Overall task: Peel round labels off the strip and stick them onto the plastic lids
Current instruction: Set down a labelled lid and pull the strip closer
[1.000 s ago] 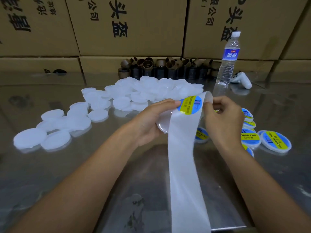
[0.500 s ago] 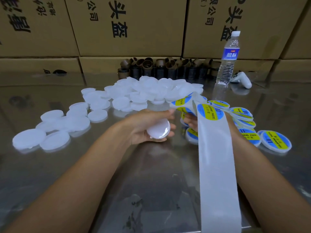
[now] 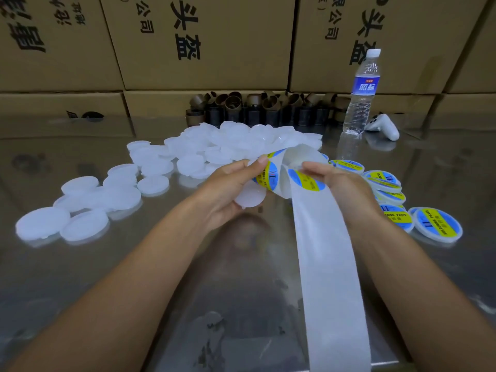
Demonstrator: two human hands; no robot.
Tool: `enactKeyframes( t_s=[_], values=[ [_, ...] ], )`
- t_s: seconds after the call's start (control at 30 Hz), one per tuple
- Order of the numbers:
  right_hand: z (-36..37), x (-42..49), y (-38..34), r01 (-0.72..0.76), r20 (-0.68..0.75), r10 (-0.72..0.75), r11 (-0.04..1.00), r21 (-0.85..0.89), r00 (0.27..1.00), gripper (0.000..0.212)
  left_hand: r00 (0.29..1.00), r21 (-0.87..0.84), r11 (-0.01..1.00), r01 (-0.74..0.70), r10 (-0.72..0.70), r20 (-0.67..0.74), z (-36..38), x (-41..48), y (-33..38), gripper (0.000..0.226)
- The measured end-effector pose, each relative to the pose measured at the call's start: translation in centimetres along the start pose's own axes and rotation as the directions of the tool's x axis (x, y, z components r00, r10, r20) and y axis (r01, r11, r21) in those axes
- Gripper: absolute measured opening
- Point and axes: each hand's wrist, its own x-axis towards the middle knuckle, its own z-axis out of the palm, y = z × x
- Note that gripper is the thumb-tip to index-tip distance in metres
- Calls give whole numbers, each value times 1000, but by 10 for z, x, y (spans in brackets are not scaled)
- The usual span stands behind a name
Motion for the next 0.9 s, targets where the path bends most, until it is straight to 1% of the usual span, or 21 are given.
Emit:
enactKeyframes(
  t_s=[0.07,0.1,0.13,0.2,0.23,0.3,0.4,0.47,0.53,0.6,0.67,0.8,0.83,0.9],
  values=[
    [-1,2,-3,14,11,-16,984,178,1000,36,1000,-6,1000,7,-7,18,0,1,1,26],
    [-1,2,-4,34,24,-39,979,200,999,35,1000,-24,1000,11,-10,27,0,1,1,29],
    [-1,1,-5,44,32,-51,982,183,998,29,999,-47,999,16,-15,40,2,0,1,31],
    [1,1,-1,57,130,-69,994,96,989,16,998,-77,997,23,-17,68,5,-1,1,35],
    [1,2,3,51,191,-58,998,41,980,13,998,-77,997,20,-15,66,6,-2,1,37],
    [4,2,6,39,255,-17,996,-80,967,22,999,-73,997,4,0,47,8,-4,2,38],
    [8,-1,6,38,270,-2,991,-128,963,39,1000,-63,998,-14,15,24,11,-5,1,47],
    [9,-4,9,38,309,14,986,-163,951,49,999,-56,998,-13,15,33,13,-5,0,48],
    [10,-8,11,61,365,29,970,-234,931,53,998,-40,999,-9,12,59,15,-5,-1,47],
    [10,-10,12,117,432,28,946,-304,901,49,997,-22,1000,-8,10,83,16,-6,-1,47],
    [10,-10,13,163,487,26,926,-341,873,35,997,-16,1000,-15,17,80,16,-7,-1,46],
    [11,-10,16,157,520,52,923,-351,853,14,998,-43,999,-28,30,52,16,-6,-2,41],
    [12,-10,17,148,527,51,933,-329,848,13,998,-62,998,-28,32,53,15,-5,-2,39],
    [13,-11,17,89,528,51,967,-237,848,21,998,-87,995,-43,48,52,13,-3,-3,34]
  ],
)
